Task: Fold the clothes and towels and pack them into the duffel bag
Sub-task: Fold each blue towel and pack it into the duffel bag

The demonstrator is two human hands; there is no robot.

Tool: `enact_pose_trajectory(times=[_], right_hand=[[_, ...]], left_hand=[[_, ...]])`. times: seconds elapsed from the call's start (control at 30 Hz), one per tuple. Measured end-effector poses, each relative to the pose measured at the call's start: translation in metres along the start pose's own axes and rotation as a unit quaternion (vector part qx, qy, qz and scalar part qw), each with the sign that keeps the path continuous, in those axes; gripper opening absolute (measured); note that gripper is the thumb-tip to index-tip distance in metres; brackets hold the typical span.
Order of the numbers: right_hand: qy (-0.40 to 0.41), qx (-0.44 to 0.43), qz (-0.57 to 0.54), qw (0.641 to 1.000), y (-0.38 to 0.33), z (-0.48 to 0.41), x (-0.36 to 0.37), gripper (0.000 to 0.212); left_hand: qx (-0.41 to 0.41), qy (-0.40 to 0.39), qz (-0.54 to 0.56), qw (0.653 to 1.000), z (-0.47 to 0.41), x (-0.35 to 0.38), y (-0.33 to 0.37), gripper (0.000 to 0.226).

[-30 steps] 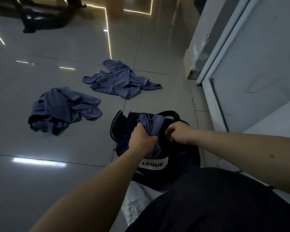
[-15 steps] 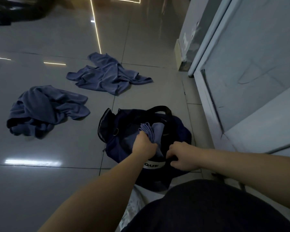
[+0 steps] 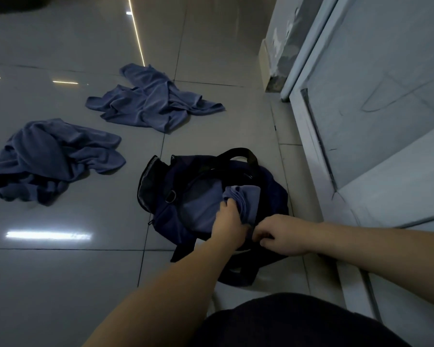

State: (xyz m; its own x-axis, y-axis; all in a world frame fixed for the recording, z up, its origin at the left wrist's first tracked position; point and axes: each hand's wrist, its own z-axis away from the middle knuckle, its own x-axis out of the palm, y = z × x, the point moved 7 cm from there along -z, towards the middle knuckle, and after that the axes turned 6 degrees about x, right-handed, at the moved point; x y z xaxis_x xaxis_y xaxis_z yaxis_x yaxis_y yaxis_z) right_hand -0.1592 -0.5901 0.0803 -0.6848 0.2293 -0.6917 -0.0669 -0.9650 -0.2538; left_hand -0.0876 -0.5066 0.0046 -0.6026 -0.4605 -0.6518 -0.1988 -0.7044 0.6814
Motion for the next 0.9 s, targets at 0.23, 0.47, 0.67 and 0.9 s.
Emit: enact_pose_trajectory(times=[0.23, 0.47, 0.67, 0.9], right_hand=[[-0.004, 0.033, 0.016, 0.999, 0.010, -0.012, 0.003, 0.021], [0.151, 0.145, -0.013, 0.978, 0.043, -0.025, -0.003, 0.006], [0.198, 0.256, -0.081, 0.943, 0.057, -0.041, -0.012, 0.063], [0.219, 0.318, -0.079, 0.919, 0.071, -0.052, -0.021, 0.053]], left_hand=[[0.052, 0.047, 0.062, 0.996, 0.002, -0.005, 0.012, 0.034], [0.011, 0.090, 0.119, 0.989, 0.005, -0.003, 0.002, 0.030], [0.007, 0.091, 0.191, 0.977, 0.012, -0.015, 0.002, 0.045], [0.215, 0.181, -0.200, 0.939, 0.015, -0.034, 0.026, 0.062]])
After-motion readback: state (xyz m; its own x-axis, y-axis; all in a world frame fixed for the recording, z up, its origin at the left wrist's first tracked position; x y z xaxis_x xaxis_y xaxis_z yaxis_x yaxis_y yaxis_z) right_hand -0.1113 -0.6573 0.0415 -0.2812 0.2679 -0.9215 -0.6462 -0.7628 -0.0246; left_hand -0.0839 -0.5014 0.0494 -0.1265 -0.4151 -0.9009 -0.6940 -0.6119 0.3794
